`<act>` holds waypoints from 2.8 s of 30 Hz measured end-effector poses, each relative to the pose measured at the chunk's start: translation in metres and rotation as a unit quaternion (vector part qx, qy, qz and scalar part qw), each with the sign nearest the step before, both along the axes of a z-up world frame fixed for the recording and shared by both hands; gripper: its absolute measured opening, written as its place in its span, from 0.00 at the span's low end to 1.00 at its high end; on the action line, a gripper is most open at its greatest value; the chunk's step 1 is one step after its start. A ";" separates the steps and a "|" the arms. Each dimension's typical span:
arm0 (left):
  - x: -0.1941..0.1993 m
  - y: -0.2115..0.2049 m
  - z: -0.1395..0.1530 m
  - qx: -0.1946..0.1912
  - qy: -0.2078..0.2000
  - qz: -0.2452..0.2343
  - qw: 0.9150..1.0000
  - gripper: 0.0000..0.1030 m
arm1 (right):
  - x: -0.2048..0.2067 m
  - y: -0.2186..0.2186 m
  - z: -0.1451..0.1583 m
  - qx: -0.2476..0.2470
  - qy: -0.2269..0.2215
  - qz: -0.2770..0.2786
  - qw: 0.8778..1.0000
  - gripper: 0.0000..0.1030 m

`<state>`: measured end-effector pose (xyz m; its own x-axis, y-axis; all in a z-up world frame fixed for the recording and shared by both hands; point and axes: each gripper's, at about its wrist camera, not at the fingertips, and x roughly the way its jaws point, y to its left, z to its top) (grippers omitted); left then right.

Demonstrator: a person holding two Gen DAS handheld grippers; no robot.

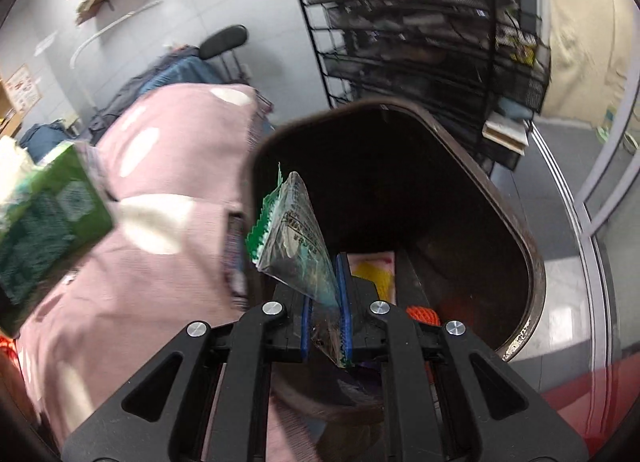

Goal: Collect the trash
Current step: 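Carry both items over the black bin and open the right tool to drop the bag, then open the left tool over the bin to drop the green carton, then move the left tool to the bed and grasp the crumpled white plastic bag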

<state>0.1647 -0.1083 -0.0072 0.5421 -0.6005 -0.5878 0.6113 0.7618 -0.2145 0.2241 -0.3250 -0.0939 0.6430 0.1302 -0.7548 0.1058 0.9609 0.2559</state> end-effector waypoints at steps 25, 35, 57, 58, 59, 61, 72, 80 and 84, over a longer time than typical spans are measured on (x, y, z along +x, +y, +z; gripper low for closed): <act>0.026 -0.057 -0.016 0.034 0.028 -0.021 0.999 0.50 | -0.033 -0.012 -0.003 -0.041 -0.029 -0.066 0.997 0.82; 0.054 -0.093 -0.027 0.050 0.051 -0.029 0.997 0.50 | -0.068 -0.029 0.010 -0.046 -0.040 -0.097 0.993 0.82; 0.085 -0.131 -0.048 0.077 0.090 -0.024 0.993 0.78 | -0.084 -0.014 0.014 -0.050 -0.042 -0.066 0.996 0.82; 0.083 -0.129 -0.046 0.075 0.084 -0.023 0.993 0.80 | -0.084 -0.013 0.014 -0.051 -0.042 -0.065 0.996 0.82; 0.082 -0.129 -0.046 0.076 0.080 -0.024 0.994 0.81 | -0.084 -0.013 0.014 -0.052 -0.042 -0.065 0.996 0.82; 0.079 -0.127 -0.044 0.081 0.071 -0.024 0.994 0.83 | -0.084 -0.012 0.014 -0.051 -0.042 -0.065 0.996 0.82; 0.061 -0.094 -0.027 0.067 0.039 0.004 0.997 0.90 | -0.083 -0.004 0.016 -0.054 -0.045 -0.052 0.996 0.87; 0.036 -0.054 -0.015 0.060 -0.002 0.042 0.997 0.91 | -0.082 0.014 0.021 -0.058 -0.058 -0.022 0.996 0.88; 0.022 -0.028 -0.010 0.053 -0.027 0.075 0.995 0.92 | -0.080 0.030 0.027 -0.060 -0.069 0.006 0.996 0.89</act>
